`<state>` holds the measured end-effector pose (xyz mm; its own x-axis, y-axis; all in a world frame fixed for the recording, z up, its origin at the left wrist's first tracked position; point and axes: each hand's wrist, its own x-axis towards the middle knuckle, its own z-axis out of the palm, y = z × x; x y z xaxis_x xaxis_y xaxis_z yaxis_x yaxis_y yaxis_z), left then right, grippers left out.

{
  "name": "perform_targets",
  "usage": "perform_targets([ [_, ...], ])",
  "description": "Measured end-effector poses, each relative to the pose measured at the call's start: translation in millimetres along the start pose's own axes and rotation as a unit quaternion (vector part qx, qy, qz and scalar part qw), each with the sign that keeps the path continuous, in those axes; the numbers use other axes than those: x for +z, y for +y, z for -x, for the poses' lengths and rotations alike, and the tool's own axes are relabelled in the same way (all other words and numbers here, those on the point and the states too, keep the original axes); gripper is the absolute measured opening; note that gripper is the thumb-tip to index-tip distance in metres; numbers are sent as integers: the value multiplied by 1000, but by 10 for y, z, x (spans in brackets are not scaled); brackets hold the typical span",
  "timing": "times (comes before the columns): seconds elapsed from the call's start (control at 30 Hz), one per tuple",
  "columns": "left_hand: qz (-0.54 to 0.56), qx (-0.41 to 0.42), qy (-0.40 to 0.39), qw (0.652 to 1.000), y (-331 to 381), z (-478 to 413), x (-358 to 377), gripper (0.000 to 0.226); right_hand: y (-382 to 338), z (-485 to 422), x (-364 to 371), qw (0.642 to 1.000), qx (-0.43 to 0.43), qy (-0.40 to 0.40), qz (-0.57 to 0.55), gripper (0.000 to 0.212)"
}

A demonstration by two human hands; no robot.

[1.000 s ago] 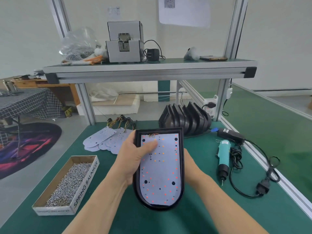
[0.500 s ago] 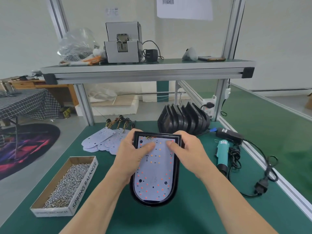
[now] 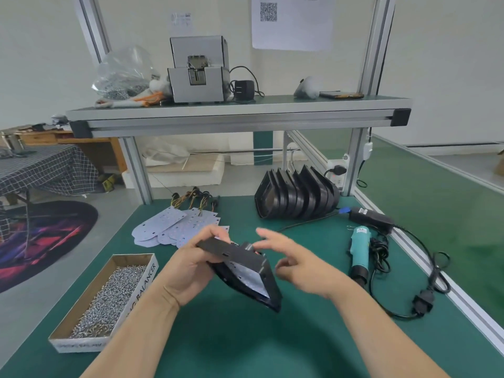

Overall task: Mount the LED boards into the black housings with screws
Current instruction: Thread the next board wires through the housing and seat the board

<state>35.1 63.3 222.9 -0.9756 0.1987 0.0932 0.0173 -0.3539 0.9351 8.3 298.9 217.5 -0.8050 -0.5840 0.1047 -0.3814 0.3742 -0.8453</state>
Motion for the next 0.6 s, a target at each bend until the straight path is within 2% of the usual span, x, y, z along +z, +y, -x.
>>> perform_targets([
  [0.07,30,-3,-9,999,-36,-13,-14,29,53,-42,99,999,8,-32,4,44],
  [0.2,120,-29,-23,992,-130,-12,-173,27,36,-52,92,999,4,10,-43,2],
  [0.3,173,-41,30,984,-245,15,-343,33,-59,-13,13,999,8,22,-45,9],
  [0.43,172,-53,93,979,-369,66,-518,37,-252,28,15,999,-24,11,29,19],
  [0.5,112,-52,116,986,-316,66,-571,48,-312,29,30,997,-40,35,61,24],
  [0.6,-47,33,186,981,10,82,-500,59,-377,-5,87,990,-39,57,119,34],
])
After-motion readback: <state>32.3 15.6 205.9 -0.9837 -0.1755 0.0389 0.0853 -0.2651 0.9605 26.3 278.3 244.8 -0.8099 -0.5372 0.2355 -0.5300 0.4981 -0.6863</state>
